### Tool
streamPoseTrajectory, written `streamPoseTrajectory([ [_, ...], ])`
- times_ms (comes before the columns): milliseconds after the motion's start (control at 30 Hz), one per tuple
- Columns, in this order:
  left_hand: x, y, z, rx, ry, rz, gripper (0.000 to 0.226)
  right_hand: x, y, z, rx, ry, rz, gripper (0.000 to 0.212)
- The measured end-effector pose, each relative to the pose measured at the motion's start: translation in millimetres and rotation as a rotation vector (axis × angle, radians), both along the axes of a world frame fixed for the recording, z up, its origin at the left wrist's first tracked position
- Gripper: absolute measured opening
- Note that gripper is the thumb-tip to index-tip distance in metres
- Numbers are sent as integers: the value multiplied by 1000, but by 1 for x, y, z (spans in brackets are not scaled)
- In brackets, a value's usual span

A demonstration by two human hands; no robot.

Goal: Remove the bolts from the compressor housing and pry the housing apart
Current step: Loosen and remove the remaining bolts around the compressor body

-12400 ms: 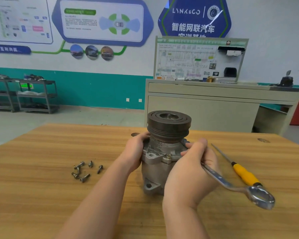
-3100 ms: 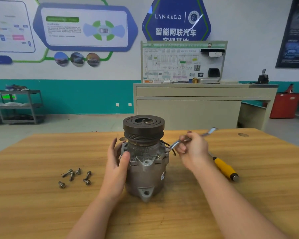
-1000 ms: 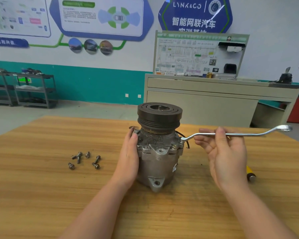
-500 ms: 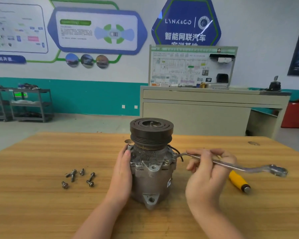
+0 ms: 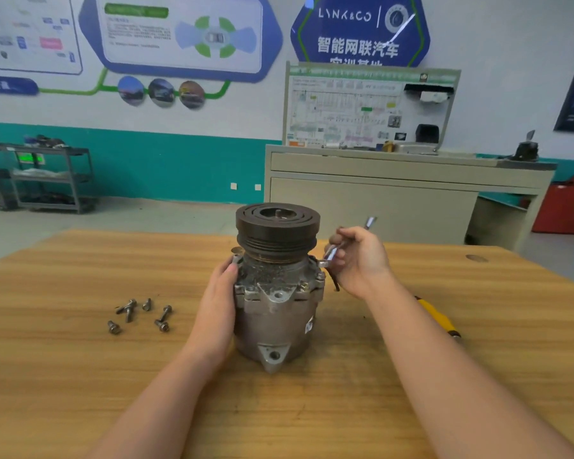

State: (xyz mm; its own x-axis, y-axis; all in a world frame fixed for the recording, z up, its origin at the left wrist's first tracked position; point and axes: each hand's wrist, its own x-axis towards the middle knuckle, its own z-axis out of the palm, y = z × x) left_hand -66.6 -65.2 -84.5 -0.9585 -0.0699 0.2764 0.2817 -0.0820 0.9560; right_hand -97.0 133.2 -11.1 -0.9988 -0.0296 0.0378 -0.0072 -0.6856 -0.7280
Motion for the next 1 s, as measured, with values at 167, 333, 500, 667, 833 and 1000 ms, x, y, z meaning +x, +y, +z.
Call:
streamPoseTrajectory([
  [167,-8,-6,-3,137,-78,-26,61,37,24,-11,-202,196,-242,19],
  [333,-7,-6,-4,179,-30,0,59,60,15,-26,193,478,-556,15],
  [500,2,-4,-2,227,26,48,55,66,2,-32,542,753,-712,7],
  [667,12,10,-2,165,66,79,27,70,-2,-39,659,901,-773,18],
  [833,14,11,-3,74,116,160,22,69,-6,-44,703,923,-805,21],
  [1000,6,6,0,50,84,130,24,62,-26,-50,746,972,-939,17],
])
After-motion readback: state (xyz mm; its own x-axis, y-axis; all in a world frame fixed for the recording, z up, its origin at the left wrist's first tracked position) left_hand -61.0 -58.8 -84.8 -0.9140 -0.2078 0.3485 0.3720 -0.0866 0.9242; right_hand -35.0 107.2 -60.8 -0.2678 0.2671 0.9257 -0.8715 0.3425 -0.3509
